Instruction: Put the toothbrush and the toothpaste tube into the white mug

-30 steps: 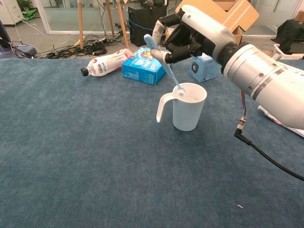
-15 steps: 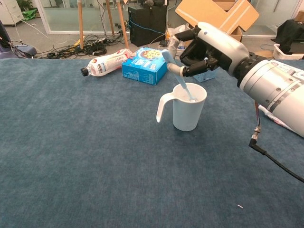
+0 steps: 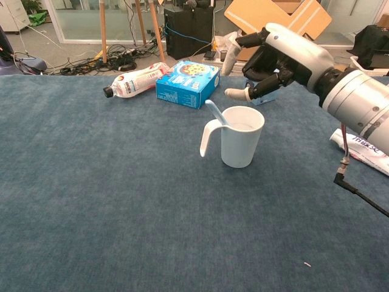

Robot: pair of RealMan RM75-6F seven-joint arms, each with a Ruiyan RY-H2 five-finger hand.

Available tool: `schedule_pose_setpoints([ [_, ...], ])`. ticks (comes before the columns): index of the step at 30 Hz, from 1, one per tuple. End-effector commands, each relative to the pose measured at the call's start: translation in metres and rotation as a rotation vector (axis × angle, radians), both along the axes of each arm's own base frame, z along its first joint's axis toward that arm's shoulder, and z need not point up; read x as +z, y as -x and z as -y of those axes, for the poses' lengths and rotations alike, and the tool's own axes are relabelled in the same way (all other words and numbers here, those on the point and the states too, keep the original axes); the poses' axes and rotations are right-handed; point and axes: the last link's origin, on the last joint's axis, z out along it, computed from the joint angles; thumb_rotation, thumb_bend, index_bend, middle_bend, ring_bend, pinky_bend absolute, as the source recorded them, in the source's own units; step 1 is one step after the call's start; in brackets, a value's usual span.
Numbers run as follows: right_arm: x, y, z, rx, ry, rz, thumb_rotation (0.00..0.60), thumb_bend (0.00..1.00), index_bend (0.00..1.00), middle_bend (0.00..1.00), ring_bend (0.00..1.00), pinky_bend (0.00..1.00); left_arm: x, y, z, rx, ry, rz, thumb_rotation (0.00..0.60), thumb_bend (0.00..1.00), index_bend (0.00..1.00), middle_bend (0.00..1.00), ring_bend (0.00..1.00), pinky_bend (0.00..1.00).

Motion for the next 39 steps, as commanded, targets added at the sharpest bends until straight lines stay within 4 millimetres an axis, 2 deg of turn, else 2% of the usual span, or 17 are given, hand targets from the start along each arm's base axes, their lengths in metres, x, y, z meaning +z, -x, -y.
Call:
schedule_pose_setpoints([
  [1,0.003,0.0,-0.001,0.01,0.014,0.0,0.6,0.1,0.52,1.0,1.0,1.0,0.0,0.0,0.0,0.002,0.001,0.0,0.6,0.06,0.75,0.53,0.51,0.59],
  [6,0.023,0.001,-0.007,0.04,0.118,-0.059,0.6,0.1,0.52,1.0,1.0,1.0,0.001,0.001,0.0,0.005,-0.003,0.001,0.6,0.06,0.75,0.53,0.51,0.59],
  [12,0.065,0.011,-0.02,-0.038,0.316,-0.238,0.6,0.12,0.52,1.0,1.0,1.0,0.0,0.001,0.0,0.005,0.001,-0.003,0.6,0.06,0.75,0.53,0.51,0.59],
  [16,0.093,0.027,-0.027,-0.148,0.405,-0.4,0.6,0.12,0.51,1.0,1.0,1.0,-0.003,0.001,-0.001,0.005,0.008,-0.007,0.6,0.06,0.75,0.53,0.51,0.59],
  [22,0.118,0.059,-0.031,-0.316,0.451,-0.59,0.6,0.11,0.44,1.0,1.0,1.0,-0.008,0.001,-0.002,0.007,0.023,-0.013,0.6,0.06,0.75,0.53,0.51,0.59],
  [30,0.127,0.102,-0.018,-0.526,0.467,-0.751,0.6,0.11,0.37,1.0,1.0,1.0,-0.01,0.002,-0.004,0.01,0.027,-0.015,0.6,0.06,0.75,0.53,0.51,0.59],
  [39,0.106,0.14,-0.005,-0.717,0.323,-0.756,0.6,0.09,0.33,1.0,1.0,1.0,-0.009,0.001,-0.003,0.006,0.027,-0.011,0.6,0.06,0.75,0.53,0.51,0.59],
])
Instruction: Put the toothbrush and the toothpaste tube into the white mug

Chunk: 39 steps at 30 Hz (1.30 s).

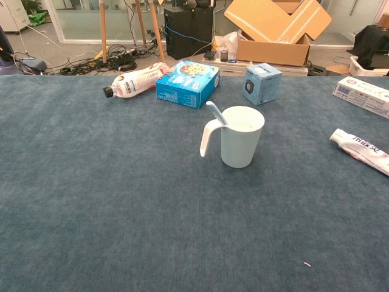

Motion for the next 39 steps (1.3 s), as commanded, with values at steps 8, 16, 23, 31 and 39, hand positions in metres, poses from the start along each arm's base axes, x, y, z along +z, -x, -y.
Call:
schedule_pose_setpoints([
  [8,-0.031,0.02,0.008,-0.164,-0.136,0.186,0.6,0.09,0.33,1.0,1.0,1.0,0.001,0.0,0.0,-0.002,-0.004,0.006,0.6,0.06,0.75,0.53,0.51,0.59],
  [16,-0.038,0.03,0.004,-0.222,-0.176,0.184,0.6,0.09,0.33,1.0,1.0,1.0,0.001,0.0,0.0,-0.003,-0.001,0.005,0.6,0.06,0.75,0.53,0.51,0.59],
  [23,-0.048,0.043,0.005,-0.273,-0.205,0.204,0.6,0.09,0.33,1.0,1.0,1.0,0.0,0.0,0.0,-0.001,0.002,0.002,0.6,0.06,0.75,0.53,0.51,0.59],
  [31,-0.067,0.048,0.006,-0.313,-0.279,0.251,0.6,0.09,0.33,1.0,1.0,1.0,0.001,0.0,0.0,-0.001,0.0,0.004,0.6,0.06,0.75,0.53,0.51,0.59],
  [39,-0.083,0.039,0.001,-0.293,-0.35,0.284,0.6,0.1,0.33,1.0,1.0,1.0,0.002,0.0,0.001,-0.002,-0.003,0.008,0.6,0.06,0.75,0.53,0.51,0.59],
])
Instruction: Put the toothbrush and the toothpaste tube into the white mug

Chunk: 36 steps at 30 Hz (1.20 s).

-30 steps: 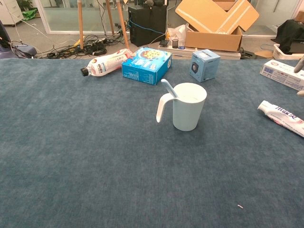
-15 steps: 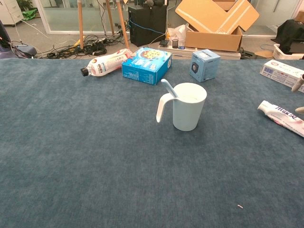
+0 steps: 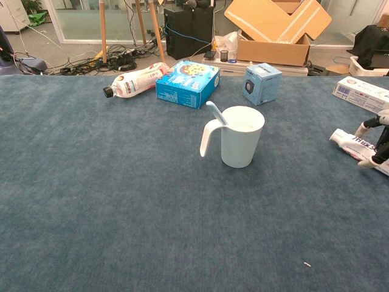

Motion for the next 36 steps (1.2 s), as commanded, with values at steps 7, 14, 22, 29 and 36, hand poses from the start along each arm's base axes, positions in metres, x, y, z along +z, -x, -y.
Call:
schedule_pose_setpoints([
  [7,-0.007,-0.018,-0.013,0.059,-0.059,0.043,0.6,0.1,0.33,1.0,1.0,1.0,0.0,0.0,0.0,0.001,0.002,0.0,0.6,0.06,0.75,0.53,0.51,0.59],
  [14,-0.004,-0.028,-0.017,0.126,-0.05,0.0,0.6,0.1,0.33,1.0,1.0,1.0,-0.001,0.0,0.0,0.001,0.004,-0.003,0.6,0.06,0.75,0.53,0.51,0.59],
  [22,0.007,-0.029,-0.012,0.267,0.022,-0.196,0.6,0.15,0.4,1.0,1.0,1.0,-0.001,0.001,0.0,0.003,0.006,-0.003,0.6,0.06,0.75,0.53,0.51,0.59],
  [29,0.007,-0.023,-0.011,0.267,0.017,-0.268,0.6,0.17,0.46,1.0,1.0,1.0,-0.001,0.0,0.0,0.003,0.006,-0.005,0.6,0.06,0.75,0.53,0.51,0.59],
  [36,0.004,-0.013,-0.01,0.232,-0.012,-0.294,0.6,0.17,0.46,1.0,1.0,1.0,-0.001,0.0,0.0,0.003,0.006,-0.005,0.6,0.06,0.75,0.53,0.51,0.59],
])
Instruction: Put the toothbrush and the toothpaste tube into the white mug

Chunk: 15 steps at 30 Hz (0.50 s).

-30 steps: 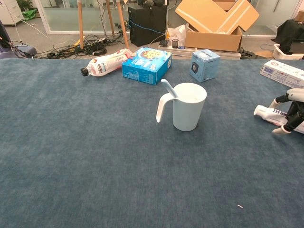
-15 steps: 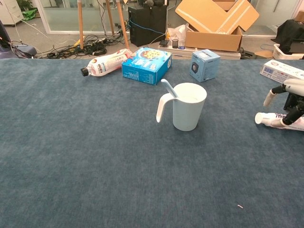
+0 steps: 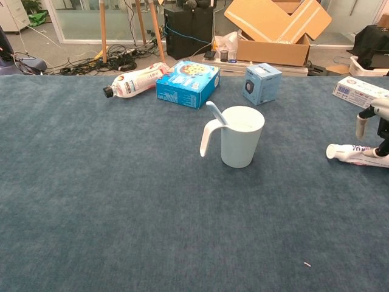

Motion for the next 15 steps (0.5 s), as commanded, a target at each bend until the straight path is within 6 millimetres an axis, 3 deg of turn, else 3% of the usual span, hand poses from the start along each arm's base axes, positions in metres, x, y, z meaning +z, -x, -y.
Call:
schedule_pose_setpoints([
  [1,-0.002,0.003,0.0,-0.013,-0.01,-0.006,0.6,0.17,0.46,1.0,1.0,1.0,0.0,0.0,0.0,0.0,0.0,0.0,0.6,0.06,0.75,0.53,0.51,0.59],
  [15,-0.012,0.009,0.003,-0.026,-0.034,-0.021,0.6,0.22,0.49,1.0,1.0,1.0,0.0,0.0,0.001,0.0,-0.001,0.001,0.6,0.06,0.75,0.53,0.51,0.59],
])
